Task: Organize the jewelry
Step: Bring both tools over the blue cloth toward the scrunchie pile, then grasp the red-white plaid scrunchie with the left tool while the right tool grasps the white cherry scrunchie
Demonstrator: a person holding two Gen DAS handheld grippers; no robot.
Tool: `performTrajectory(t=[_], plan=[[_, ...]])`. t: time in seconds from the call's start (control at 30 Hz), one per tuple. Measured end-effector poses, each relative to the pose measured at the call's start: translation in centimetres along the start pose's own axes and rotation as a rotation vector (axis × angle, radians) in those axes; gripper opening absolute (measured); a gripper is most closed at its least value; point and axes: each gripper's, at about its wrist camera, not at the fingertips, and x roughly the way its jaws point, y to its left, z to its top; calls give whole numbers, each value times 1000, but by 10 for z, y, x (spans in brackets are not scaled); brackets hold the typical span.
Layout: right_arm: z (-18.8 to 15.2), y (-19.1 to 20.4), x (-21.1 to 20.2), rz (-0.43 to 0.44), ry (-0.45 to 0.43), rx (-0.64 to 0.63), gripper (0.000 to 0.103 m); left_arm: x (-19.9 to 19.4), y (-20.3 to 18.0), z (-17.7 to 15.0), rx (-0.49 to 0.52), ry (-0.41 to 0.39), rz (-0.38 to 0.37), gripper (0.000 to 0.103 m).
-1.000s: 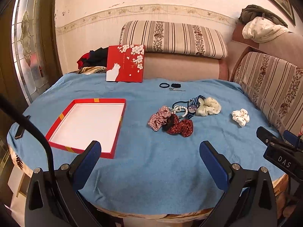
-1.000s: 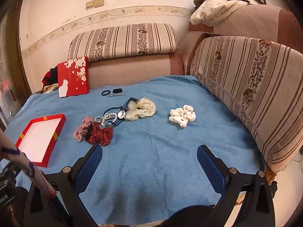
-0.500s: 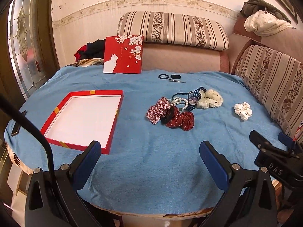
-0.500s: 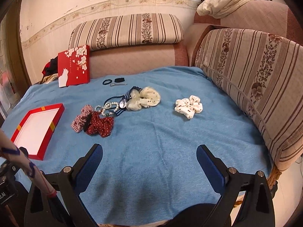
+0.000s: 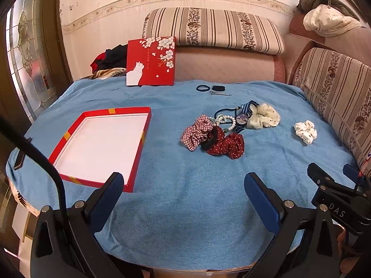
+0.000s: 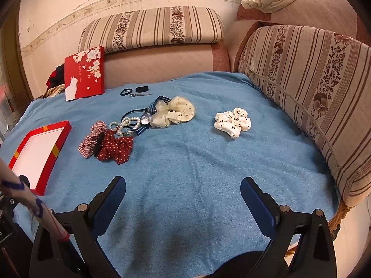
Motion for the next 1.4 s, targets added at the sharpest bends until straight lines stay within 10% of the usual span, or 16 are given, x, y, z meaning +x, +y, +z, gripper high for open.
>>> performTrajectory(t=[0.63, 0.9, 1.4], plan=[[18, -23, 48, -18, 42, -16, 99, 70, 11, 17, -15, 117, -44, 102], [22, -48, 76, -35, 81, 33, 98, 105, 6, 30, -4, 186, -136, 78], [37, -87, 109, -64, 86, 99, 98, 181, 26, 64, 41, 218, -213, 78]])
